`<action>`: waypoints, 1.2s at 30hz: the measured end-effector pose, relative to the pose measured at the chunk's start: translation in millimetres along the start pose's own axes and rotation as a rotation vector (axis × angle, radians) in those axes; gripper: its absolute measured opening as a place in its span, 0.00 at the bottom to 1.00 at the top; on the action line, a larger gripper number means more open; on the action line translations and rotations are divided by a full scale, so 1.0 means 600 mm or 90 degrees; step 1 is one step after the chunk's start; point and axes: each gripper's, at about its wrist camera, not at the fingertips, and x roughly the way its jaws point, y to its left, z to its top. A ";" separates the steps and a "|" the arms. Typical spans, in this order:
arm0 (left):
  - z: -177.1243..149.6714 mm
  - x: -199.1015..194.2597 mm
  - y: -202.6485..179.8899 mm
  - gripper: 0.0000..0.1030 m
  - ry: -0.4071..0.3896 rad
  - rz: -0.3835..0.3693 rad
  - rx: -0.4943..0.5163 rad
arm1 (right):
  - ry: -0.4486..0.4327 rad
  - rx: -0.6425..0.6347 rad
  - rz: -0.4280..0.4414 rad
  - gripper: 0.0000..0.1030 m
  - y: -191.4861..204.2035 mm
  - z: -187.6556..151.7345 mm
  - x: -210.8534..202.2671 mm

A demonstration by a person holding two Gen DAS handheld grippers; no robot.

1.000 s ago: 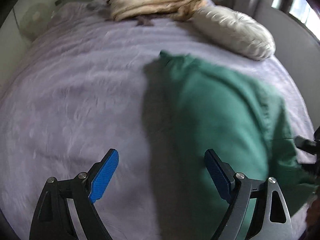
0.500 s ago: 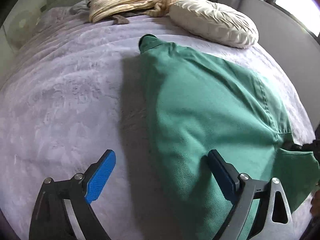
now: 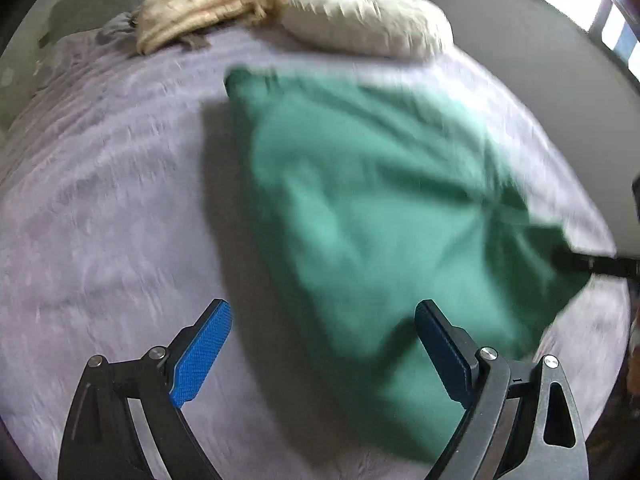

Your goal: Fold large clothes

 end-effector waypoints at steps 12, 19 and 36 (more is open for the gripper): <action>-0.075 0.013 0.018 1.00 0.004 -0.022 -0.020 | 0.017 0.135 0.001 0.01 -0.084 -0.101 0.030; -0.075 0.013 0.017 1.00 0.001 -0.018 -0.032 | -0.113 0.087 -0.029 0.10 -0.035 -0.070 -0.069; -0.070 0.013 0.016 1.00 0.037 -0.005 -0.065 | -0.018 0.074 -0.014 0.00 -0.032 -0.034 0.043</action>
